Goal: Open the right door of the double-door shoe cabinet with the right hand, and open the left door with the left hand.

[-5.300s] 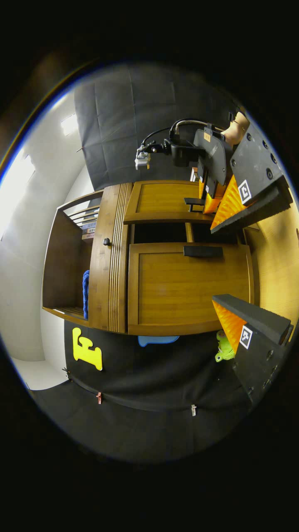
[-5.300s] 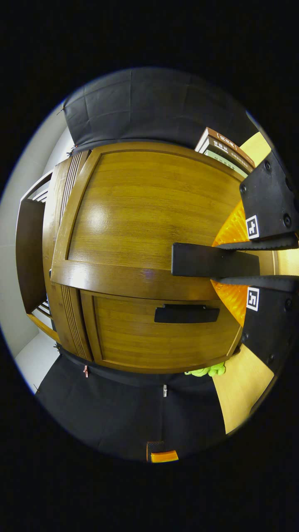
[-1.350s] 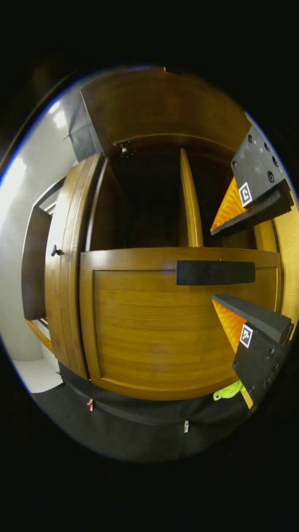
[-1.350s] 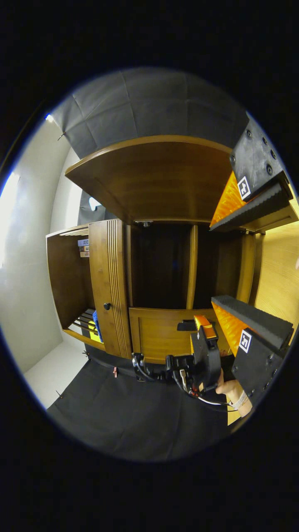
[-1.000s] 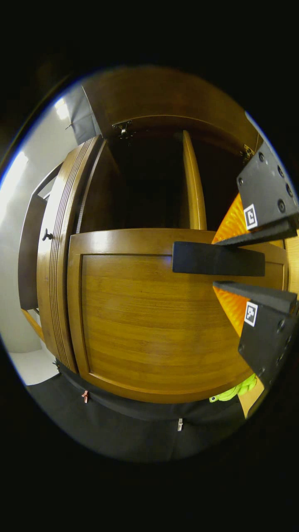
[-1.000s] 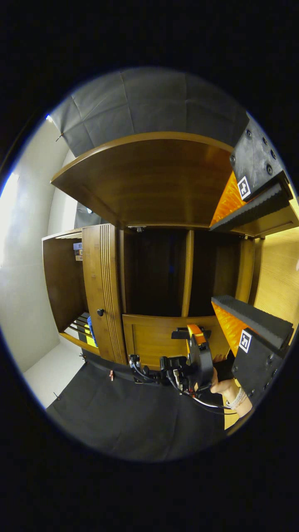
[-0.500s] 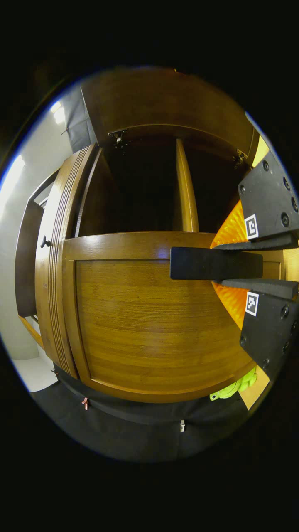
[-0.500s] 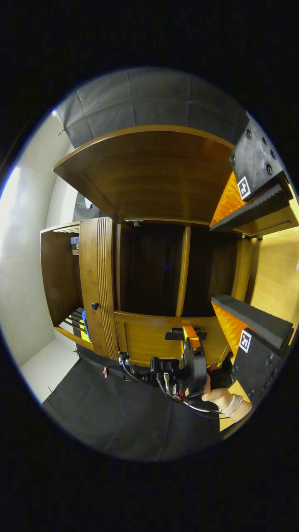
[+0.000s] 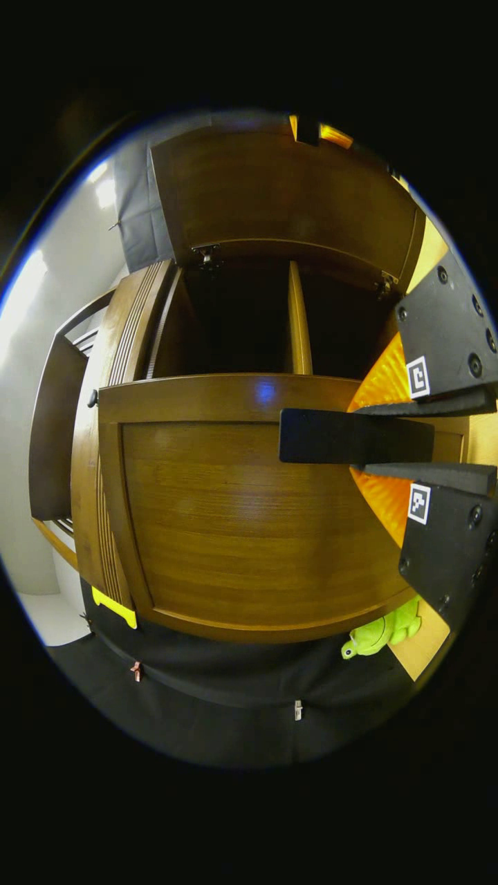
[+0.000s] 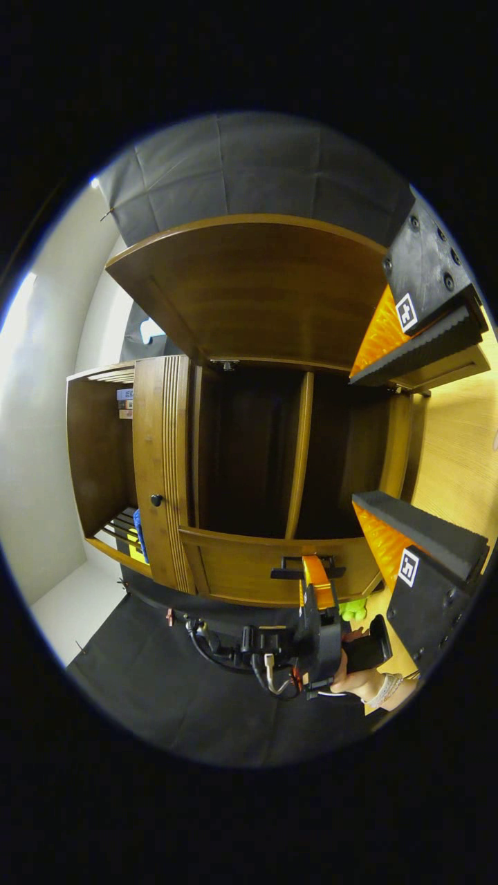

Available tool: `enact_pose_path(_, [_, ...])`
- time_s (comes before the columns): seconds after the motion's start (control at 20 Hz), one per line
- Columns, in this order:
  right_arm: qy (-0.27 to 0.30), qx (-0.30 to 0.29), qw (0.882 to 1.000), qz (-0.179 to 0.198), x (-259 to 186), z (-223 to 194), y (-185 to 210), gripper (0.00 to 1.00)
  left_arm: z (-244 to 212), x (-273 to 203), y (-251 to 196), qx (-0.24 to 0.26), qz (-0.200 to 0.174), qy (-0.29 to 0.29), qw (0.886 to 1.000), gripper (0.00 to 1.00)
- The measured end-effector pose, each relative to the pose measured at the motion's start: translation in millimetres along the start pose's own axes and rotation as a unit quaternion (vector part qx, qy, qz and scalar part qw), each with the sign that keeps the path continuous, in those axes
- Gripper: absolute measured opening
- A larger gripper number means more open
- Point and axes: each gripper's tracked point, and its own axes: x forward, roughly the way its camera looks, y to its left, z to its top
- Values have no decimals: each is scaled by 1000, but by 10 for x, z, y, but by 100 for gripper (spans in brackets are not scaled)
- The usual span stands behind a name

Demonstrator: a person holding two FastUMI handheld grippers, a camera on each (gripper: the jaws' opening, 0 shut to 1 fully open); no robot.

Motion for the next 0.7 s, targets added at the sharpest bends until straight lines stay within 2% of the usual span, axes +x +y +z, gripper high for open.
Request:
enact_pose_path(0.35, [8, -6, 1000, 1, -112, 27, 230, 97, 2, -416, 133, -13, -19, -1, 1000, 31])
enact_pose_path(0.7, [12, 25, 999, 26, -104, 88, 623, 97, 24, -862, 374, -17, -10, 1, 1000, 31])
